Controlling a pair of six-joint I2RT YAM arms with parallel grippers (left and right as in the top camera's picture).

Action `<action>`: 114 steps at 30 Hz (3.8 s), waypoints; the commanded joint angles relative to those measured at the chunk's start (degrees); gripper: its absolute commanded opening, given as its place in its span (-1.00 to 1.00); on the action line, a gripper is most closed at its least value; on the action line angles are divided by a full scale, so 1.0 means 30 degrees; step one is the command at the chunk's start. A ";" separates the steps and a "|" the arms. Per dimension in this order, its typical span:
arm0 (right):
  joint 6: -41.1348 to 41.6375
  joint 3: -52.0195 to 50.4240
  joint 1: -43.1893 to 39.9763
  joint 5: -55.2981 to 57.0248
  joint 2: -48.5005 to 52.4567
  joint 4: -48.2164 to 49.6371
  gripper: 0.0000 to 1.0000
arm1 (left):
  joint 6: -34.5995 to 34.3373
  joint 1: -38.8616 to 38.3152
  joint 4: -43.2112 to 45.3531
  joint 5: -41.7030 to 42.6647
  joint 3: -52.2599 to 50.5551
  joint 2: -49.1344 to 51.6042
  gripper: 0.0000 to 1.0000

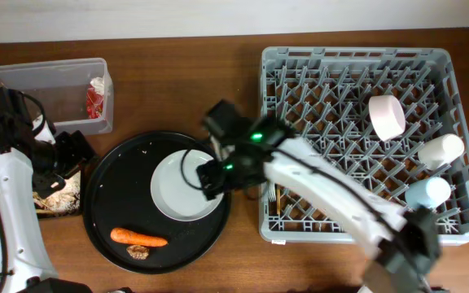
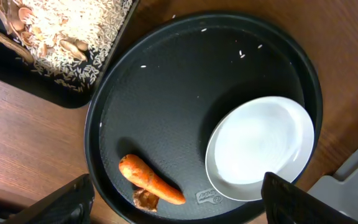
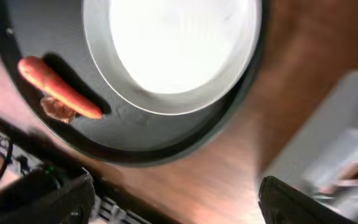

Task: Sort waste into correct bins and load items into the dishwasher rack
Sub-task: 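Grasp the white plate rim with the right gripper, then carry the white plate to the rack and stand it upright with the right gripper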

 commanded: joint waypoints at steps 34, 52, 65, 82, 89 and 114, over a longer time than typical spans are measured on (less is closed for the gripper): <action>0.9238 -0.1814 0.1027 0.3417 0.6499 0.4619 -0.36 | 0.0393 0.0080 0.0182 -0.0073 0.0044 -0.0233 0.74; 0.0794 0.4983 -0.3643 1.7806 -0.1734 -0.1916 -0.92 | 0.0393 0.0080 0.0299 -0.0073 0.0044 -0.0233 0.83; 0.1086 0.4306 -0.9056 2.4079 0.1654 -0.2397 -0.92 | 0.0386 0.0080 0.0342 -0.0066 0.0044 -0.0233 0.83; 0.2455 0.4306 -0.5464 2.1311 0.3373 -0.4772 -0.92 | 0.0386 0.0080 0.0401 -0.0073 0.0044 -0.0233 0.84; 0.2871 0.4328 -0.5588 1.7019 0.3344 -0.6054 -0.43 | 0.0386 0.0080 0.0393 -0.0066 0.0044 -0.0233 0.83; -0.6222 0.5625 -1.7129 0.4976 -0.3541 -0.8218 0.97 | -0.2178 -0.4197 0.0073 0.1654 -0.6207 -0.0233 0.85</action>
